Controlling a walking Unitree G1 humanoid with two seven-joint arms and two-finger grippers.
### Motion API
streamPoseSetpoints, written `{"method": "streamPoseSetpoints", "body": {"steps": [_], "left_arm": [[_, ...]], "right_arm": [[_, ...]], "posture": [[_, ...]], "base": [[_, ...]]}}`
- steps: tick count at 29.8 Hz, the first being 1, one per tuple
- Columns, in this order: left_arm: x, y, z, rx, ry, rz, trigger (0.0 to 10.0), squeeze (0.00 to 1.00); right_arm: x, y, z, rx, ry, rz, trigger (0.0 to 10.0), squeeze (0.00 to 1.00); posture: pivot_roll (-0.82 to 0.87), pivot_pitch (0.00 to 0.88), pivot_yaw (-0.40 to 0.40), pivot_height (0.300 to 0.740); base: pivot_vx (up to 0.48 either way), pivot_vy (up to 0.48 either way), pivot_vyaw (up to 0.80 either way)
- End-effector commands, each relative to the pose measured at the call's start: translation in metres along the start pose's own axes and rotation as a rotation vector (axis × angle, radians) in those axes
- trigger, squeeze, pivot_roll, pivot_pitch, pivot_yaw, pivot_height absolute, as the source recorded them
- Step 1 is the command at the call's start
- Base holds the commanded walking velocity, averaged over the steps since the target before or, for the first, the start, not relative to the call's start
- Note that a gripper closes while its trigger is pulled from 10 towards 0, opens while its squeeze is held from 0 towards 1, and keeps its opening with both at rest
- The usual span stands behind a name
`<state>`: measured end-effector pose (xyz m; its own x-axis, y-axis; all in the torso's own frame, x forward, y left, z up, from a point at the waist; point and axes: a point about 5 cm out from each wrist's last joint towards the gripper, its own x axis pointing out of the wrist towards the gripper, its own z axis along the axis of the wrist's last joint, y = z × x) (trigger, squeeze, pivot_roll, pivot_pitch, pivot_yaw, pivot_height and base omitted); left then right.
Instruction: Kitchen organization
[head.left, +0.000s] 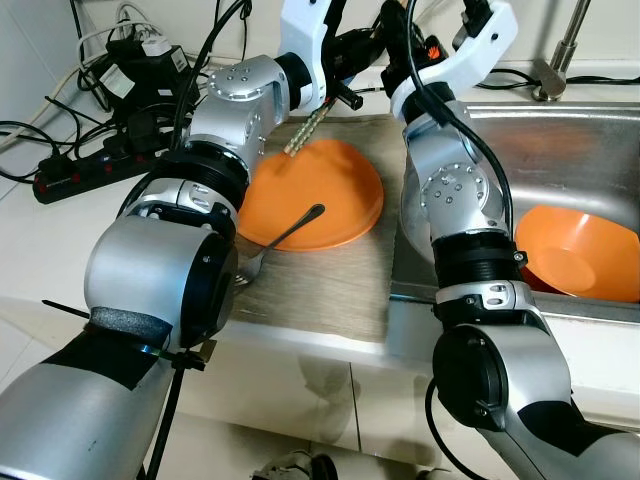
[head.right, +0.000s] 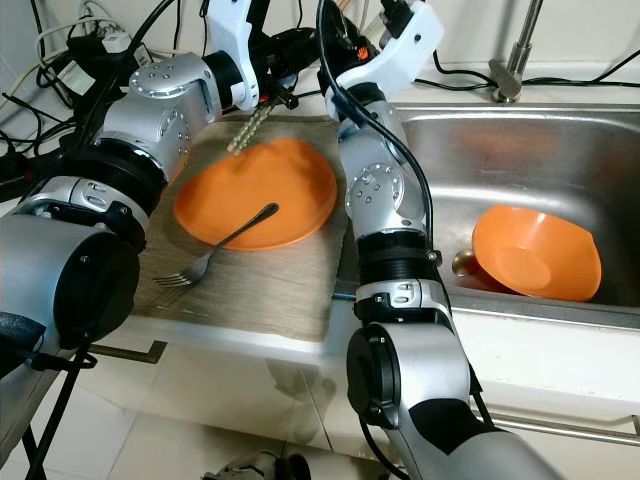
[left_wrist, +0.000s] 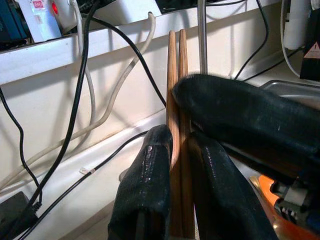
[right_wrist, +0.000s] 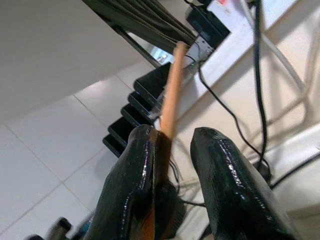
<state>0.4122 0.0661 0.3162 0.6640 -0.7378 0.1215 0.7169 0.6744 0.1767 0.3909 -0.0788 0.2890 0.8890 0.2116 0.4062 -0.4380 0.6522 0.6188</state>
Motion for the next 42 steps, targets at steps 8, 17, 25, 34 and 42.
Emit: {"method": "streamPoseSetpoints", "body": {"steps": [8, 17, 25, 34, 42], "left_arm": [[0.002, -0.001, 0.015, 0.029, -0.048, -0.026, 0.0, 0.0], [0.002, -0.002, 0.015, 0.028, -0.047, -0.036, 0.0, 0.0], [0.003, -0.004, 0.014, 0.029, -0.043, -0.046, 0.0, 0.0], [0.003, -0.005, 0.014, 0.03, -0.045, -0.051, 0.0, 0.0], [0.005, -0.008, 0.012, 0.025, -0.044, -0.074, 0.0, 0.0]], "right_arm": [[0.003, 0.01, -0.007, -0.029, 0.028, 0.021, 0.0, 0.0], [0.005, 0.016, -0.009, -0.044, 0.038, 0.036, 10.0, 0.0], [0.006, 0.022, -0.011, -0.055, 0.043, 0.051, 10.0, 0.0], [0.01, 0.026, -0.013, -0.07, 0.051, 0.052, 10.0, 1.0], [0.011, 0.027, -0.015, -0.071, 0.052, 0.048, 10.0, 1.0]], "posture": [[-0.07, 0.0, 0.18, 0.74], [-0.06, 0.004, 0.182, 0.74], [-0.06, 0.011, 0.187, 0.74], [-0.06, 0.012, 0.184, 0.74], [-0.06, 0.016, 0.184, 0.74]], "base": [[0.0, 0.0, 0.0], [0.0, 0.0, 0.0], [0.0, 0.0, 0.0], [0.0, 0.0, 0.0], [0.0, 0.0, 0.0]]}}
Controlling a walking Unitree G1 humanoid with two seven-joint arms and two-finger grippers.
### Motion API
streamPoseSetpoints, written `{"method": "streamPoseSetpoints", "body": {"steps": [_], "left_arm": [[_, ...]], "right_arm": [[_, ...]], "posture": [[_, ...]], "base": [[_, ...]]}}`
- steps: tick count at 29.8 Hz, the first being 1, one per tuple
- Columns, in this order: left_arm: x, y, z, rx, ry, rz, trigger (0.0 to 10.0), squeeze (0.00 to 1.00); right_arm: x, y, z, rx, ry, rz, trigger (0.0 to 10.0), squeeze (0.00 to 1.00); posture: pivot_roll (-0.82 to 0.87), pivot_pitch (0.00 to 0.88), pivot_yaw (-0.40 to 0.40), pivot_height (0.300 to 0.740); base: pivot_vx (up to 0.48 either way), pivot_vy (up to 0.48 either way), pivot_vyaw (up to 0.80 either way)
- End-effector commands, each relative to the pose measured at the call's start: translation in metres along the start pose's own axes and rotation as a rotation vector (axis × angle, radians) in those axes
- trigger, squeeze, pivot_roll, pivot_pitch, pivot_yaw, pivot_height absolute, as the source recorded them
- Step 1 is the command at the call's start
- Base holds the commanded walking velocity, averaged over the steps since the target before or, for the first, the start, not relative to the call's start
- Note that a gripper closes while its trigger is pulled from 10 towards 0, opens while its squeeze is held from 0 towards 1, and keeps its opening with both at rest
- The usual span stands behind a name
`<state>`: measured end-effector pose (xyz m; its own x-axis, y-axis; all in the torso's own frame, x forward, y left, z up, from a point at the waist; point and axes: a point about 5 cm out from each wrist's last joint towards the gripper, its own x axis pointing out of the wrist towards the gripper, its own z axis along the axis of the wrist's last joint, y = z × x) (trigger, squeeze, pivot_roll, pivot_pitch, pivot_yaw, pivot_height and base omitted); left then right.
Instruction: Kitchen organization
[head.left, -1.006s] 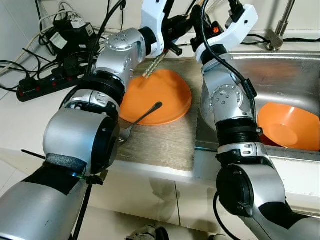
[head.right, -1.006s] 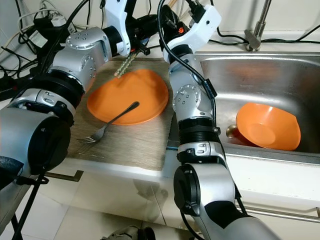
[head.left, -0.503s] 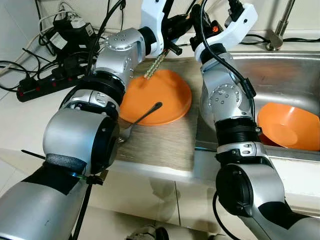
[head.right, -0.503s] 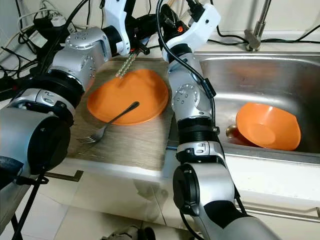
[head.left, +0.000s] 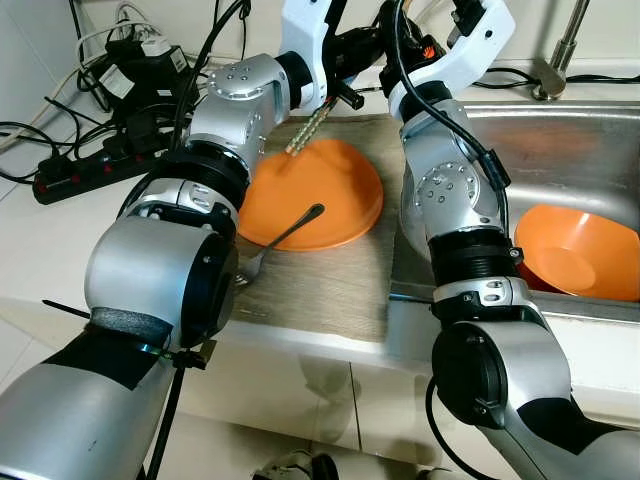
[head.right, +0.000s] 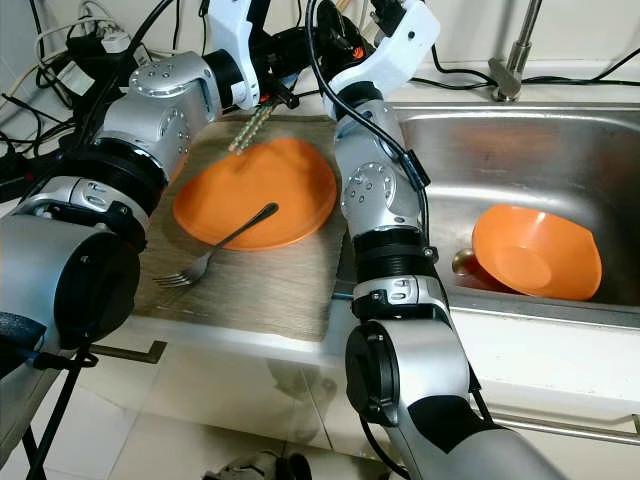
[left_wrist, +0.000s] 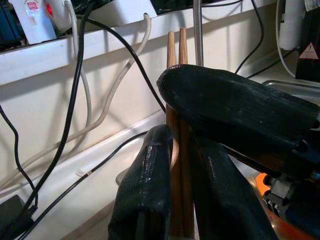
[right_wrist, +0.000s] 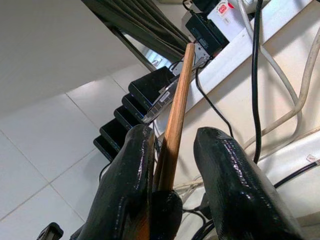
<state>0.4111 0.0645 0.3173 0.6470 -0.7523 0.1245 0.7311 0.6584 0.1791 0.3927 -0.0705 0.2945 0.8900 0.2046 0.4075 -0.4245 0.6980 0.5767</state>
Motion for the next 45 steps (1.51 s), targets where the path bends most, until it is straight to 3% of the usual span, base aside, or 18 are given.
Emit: {"method": "streamPoseSetpoints", "body": {"steps": [1, 2, 3, 23, 24, 25, 36, 45], "left_arm": [[0.005, -0.007, 0.011, 0.025, -0.037, -0.056, 0.0, 0.0], [0.005, -0.007, 0.011, 0.025, -0.037, -0.056, 0.0, 0.0], [0.005, -0.007, 0.011, 0.024, -0.038, -0.06, 0.0, 0.0], [0.01, -0.021, 0.001, -0.01, -0.031, -0.137, 0.0, 0.0], [0.01, -0.022, 0.001, -0.011, -0.031, -0.14, 0.0, 0.0], [0.01, -0.022, 0.001, -0.012, -0.031, -0.141, 0.0, 0.0], [0.01, -0.027, -0.014, -0.055, -0.01, -0.147, 0.0, 0.0], [0.01, -0.027, -0.014, -0.057, -0.011, -0.147, 0.0, 0.0]], "right_arm": [[0.005, 0.019, -0.012, -0.013, 0.059, 0.048, 10.0, 1.0], [0.005, 0.019, -0.012, -0.013, 0.059, 0.048, 10.0, 1.0], [0.005, 0.019, -0.012, -0.012, 0.061, 0.045, 10.0, 0.0], [0.002, 0.018, -0.033, 0.018, 0.128, 0.031, 10.0, 0.0], [0.002, 0.018, -0.033, 0.017, 0.129, 0.031, 1.1, 0.0], [0.002, 0.018, -0.034, 0.018, 0.129, 0.033, 0.0, 0.0], [-0.011, 0.003, -0.057, 0.014, 0.194, -0.025, 0.0, 0.0], [-0.014, -0.001, -0.06, 0.017, 0.2, -0.044, 0.0, 0.0]], "posture": [[-0.06, 0.018, 0.184, 0.74], [-0.06, 0.018, 0.184, 0.74], [-0.06, 0.019, 0.185, 0.74], [-0.05, 0.017, 0.175, 0.74], [-0.05, 0.016, 0.174, 0.74], [-0.05, 0.016, 0.174, 0.74], [-0.06, 0.022, 0.168, 0.74], [-0.05, 0.03, 0.168, 0.74]], "base": [[0.0, 0.0, 0.0], [0.0, 0.0, 0.0], [0.0, 0.0, 0.0], [0.0, 0.0, 0.0], [0.0, 0.0, 0.0], [0.0, 0.0, 0.0], [0.0, 0.0, 0.0], [0.0, 0.0, 0.0]]}}
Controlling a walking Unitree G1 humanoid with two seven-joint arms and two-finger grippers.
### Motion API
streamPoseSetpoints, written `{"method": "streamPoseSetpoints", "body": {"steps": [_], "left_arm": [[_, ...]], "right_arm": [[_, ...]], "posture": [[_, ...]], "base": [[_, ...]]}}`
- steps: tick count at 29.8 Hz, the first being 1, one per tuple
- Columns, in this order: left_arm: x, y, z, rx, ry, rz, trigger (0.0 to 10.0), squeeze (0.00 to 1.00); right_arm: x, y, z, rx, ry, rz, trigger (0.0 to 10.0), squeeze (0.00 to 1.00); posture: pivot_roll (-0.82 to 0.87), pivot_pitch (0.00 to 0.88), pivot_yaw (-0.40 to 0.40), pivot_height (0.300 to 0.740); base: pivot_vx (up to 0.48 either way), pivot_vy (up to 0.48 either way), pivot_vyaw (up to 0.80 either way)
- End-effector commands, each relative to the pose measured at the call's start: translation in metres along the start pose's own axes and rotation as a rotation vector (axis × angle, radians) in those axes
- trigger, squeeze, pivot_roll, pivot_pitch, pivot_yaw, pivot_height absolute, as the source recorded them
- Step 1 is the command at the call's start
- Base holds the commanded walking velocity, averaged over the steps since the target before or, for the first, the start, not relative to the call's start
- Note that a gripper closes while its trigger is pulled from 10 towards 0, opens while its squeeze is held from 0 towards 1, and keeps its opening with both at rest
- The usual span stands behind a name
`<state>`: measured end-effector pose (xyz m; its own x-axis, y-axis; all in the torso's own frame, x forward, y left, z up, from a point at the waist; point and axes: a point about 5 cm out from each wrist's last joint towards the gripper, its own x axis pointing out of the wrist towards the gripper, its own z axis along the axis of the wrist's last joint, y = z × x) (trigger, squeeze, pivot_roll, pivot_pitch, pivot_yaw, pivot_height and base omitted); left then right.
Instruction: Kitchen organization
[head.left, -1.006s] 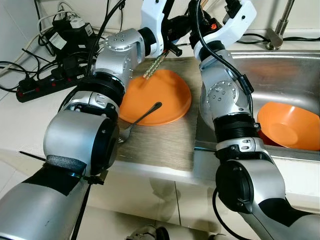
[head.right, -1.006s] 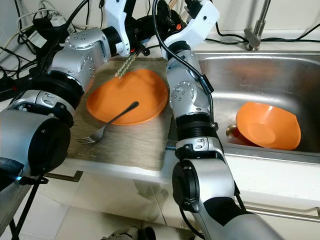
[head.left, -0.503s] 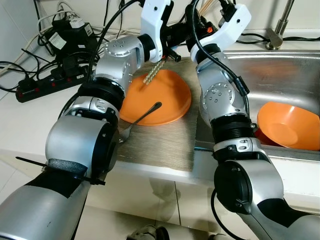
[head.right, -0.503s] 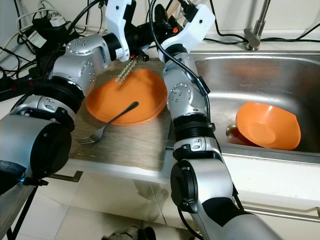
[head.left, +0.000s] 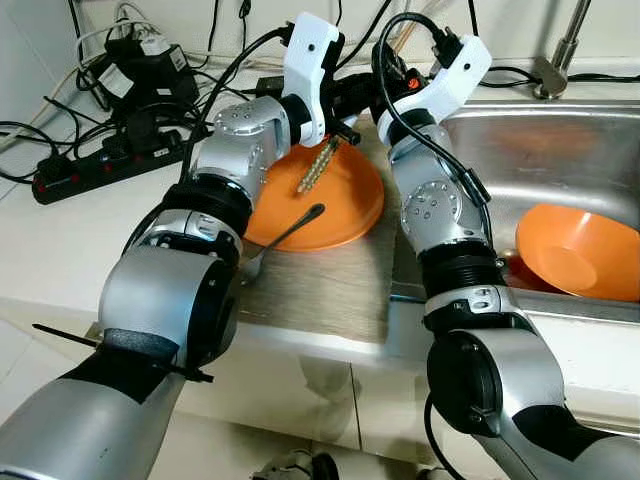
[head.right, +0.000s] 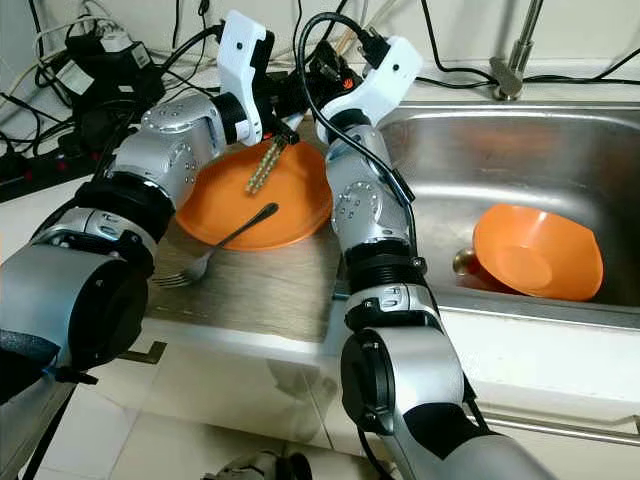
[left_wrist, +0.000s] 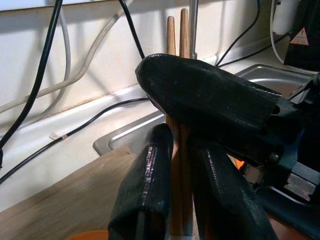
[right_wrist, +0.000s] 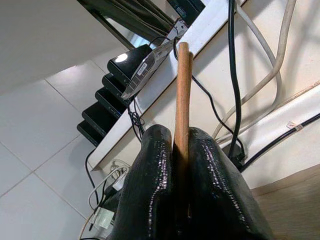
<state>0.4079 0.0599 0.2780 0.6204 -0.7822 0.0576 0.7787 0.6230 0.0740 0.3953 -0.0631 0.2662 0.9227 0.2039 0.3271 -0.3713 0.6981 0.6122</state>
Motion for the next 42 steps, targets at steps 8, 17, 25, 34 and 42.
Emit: {"method": "streamPoseSetpoints", "body": {"steps": [8, 17, 25, 34, 42], "left_arm": [[0.012, -0.016, 0.023, 0.064, -0.063, -0.098, 0.0, 0.0], [0.012, -0.018, 0.022, 0.069, -0.055, -0.121, 0.0, 0.0], [0.012, -0.017, 0.023, 0.064, -0.059, -0.113, 0.0, 0.0], [0.011, -0.014, 0.025, 0.065, -0.047, -0.086, 1.3, 0.0], [0.003, 0.001, 0.015, 0.078, 0.009, 0.027, 10.0, 0.0]], "right_arm": [[-0.005, 0.009, -0.036, -0.006, 0.135, 0.006, 0.0, 0.0], [-0.005, 0.008, -0.036, -0.003, 0.133, 0.003, 0.0, 0.0], [-0.005, 0.007, -0.037, 0.0, 0.134, -0.003, 0.0, 0.0], [-0.005, 0.005, -0.038, 0.006, 0.141, -0.01, 0.0, 0.0], [-0.007, 0.0, -0.041, -0.016, 0.148, -0.032, 0.0, 0.0]], "posture": [[-0.06, 0.033, 0.168, 0.74], [-0.05, 0.036, 0.169, 0.74], [-0.05, 0.037, 0.168, 0.74], [-0.05, 0.032, 0.164, 0.74], [-0.05, 0.026, 0.165, 0.74]], "base": [[0.0, 0.0, 0.0], [0.0, 0.0, 0.0], [0.0, 0.0, 0.0], [0.0, 0.0, 0.0], [0.0, 0.0, 0.0]]}}
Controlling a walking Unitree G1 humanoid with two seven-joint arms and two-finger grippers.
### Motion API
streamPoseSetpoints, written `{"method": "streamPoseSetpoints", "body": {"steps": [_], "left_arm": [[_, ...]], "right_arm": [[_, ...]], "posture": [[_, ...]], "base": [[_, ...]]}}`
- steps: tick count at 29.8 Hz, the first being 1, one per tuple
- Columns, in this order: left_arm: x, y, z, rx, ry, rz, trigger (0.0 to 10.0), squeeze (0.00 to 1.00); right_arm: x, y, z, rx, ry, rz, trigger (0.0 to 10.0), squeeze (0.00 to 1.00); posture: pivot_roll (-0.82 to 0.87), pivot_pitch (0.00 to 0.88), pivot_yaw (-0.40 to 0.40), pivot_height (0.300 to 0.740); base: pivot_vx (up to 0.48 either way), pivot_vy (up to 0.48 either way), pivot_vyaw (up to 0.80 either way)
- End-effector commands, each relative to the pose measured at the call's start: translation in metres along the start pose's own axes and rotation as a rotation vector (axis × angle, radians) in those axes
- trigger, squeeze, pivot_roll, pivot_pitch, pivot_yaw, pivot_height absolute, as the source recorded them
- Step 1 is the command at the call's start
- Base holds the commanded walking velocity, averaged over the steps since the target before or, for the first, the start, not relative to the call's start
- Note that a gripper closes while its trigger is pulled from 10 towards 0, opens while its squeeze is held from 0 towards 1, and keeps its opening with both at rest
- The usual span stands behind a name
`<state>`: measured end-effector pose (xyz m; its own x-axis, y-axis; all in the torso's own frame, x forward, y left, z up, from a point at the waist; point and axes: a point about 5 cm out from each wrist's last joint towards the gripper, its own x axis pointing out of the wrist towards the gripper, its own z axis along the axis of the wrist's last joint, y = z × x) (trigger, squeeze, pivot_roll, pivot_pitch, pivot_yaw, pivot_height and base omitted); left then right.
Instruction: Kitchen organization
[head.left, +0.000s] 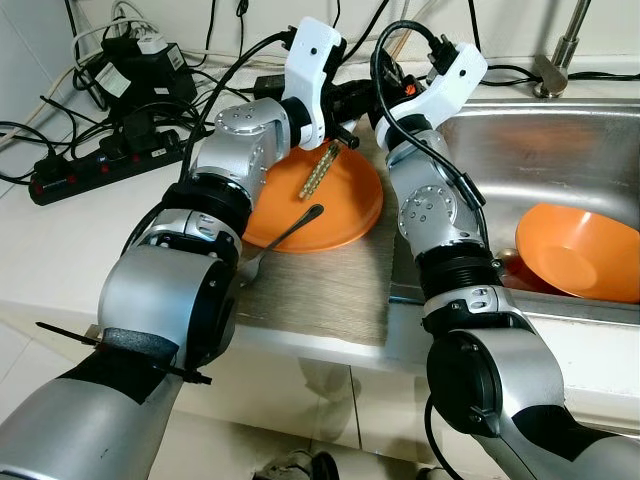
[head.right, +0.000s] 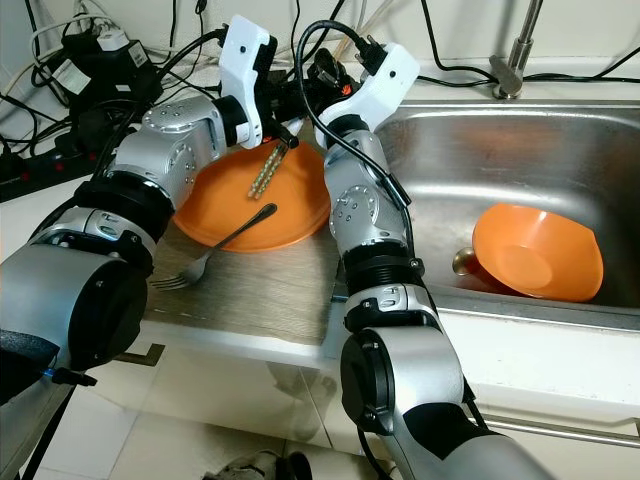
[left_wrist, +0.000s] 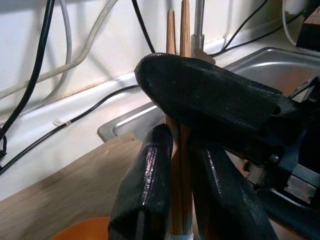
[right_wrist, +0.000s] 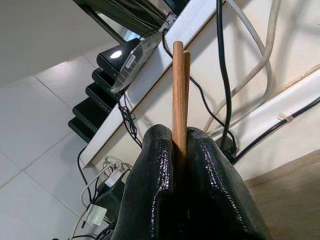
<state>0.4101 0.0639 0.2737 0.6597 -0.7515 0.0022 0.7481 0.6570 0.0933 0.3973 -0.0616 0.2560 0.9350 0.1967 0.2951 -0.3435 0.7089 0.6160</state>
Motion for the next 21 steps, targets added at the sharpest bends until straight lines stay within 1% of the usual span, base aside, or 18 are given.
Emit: {"method": "streamPoseSetpoints", "body": {"steps": [1, 2, 3, 4, 6, 8, 9, 11, 13, 18, 21], "left_arm": [[-0.001, 0.003, 0.014, 0.052, -0.033, 0.029, 10.0, 0.0], [-0.01, 0.015, 0.002, 0.031, -0.002, 0.121, 10.0, 0.0], [-0.014, 0.022, -0.002, 0.021, 0.008, 0.168, 10.0, 0.0], [-0.014, 0.022, -0.002, 0.021, 0.008, 0.168, 10.0, 0.0], [-0.024, 0.034, -0.006, 0.013, 0.012, 0.256, 10.0, 0.0], [-0.032, 0.042, -0.009, 0.013, 0.01, 0.322, 10.0, 0.0], [-0.032, 0.042, -0.009, 0.013, 0.01, 0.322, 10.0, 0.0], [-0.039, 0.05, -0.012, -0.006, -0.001, 0.377, 10.0, 0.0], [-0.044, 0.054, -0.014, -0.017, -0.006, 0.406, 10.0, 0.0], [-0.048, 0.056, -0.018, -0.025, -0.008, 0.417, 10.0, 0.0], [-0.05, 0.058, -0.015, -0.027, -0.017, 0.422, 10.0, 0.0]], "right_arm": [[-0.006, 0.003, -0.033, -0.029, 0.132, -0.011, 0.0, 0.0], [-0.008, -0.002, -0.034, -0.051, 0.136, -0.021, 0.0, 0.0], [-0.008, -0.004, -0.034, -0.059, 0.136, -0.023, 0.0, 0.0], [-0.008, -0.004, -0.034, -0.059, 0.136, -0.023, 0.0, 0.0], [-0.008, -0.006, -0.032, -0.068, 0.136, -0.027, 0.0, 0.0], [-0.008, -0.008, -0.031, -0.078, 0.138, -0.026, 0.0, 0.0], [-0.008, -0.008, -0.031, -0.078, 0.138, -0.026, 0.0, 0.0], [-0.008, -0.01, -0.032, -0.09, 0.144, -0.025, 0.0, 0.0], [-0.009, -0.012, -0.033, -0.097, 0.148, -0.027, 0.0, 0.0], [-0.009, -0.014, -0.034, -0.098, 0.154, -0.034, 0.0, 0.0], [-0.009, -0.013, -0.036, -0.094, 0.155, -0.037, 0.0, 0.0]], "posture": [[-0.05, 0.024, 0.162, 0.74], [-0.05, 0.019, 0.155, 0.74], [-0.05, 0.016, 0.15, 0.74], [-0.05, 0.016, 0.15, 0.74], [-0.04, 0.011, 0.144, 0.74], [-0.04, 0.001, 0.133, 0.74], [-0.04, 0.001, 0.133, 0.74], [-0.03, 0.0, 0.124, 0.74], [-0.03, 0.0, 0.12, 0.74], [-0.03, 0.003, 0.121, 0.74], [-0.02, 0.017, 0.125, 0.74]], "base": [[0.0, 0.0, 0.0], [0.0, 0.0, 0.0], [0.0, 0.0, 0.0], [0.0, 0.0, 0.0], [0.0, 0.0, 0.0], [0.0, 0.0, 0.0], [0.0, 0.0, 0.0], [0.0, 0.0, 0.0], [0.0, 0.0, 0.0], [0.0, 0.0, 0.0], [0.0, 0.0, 0.0]]}}
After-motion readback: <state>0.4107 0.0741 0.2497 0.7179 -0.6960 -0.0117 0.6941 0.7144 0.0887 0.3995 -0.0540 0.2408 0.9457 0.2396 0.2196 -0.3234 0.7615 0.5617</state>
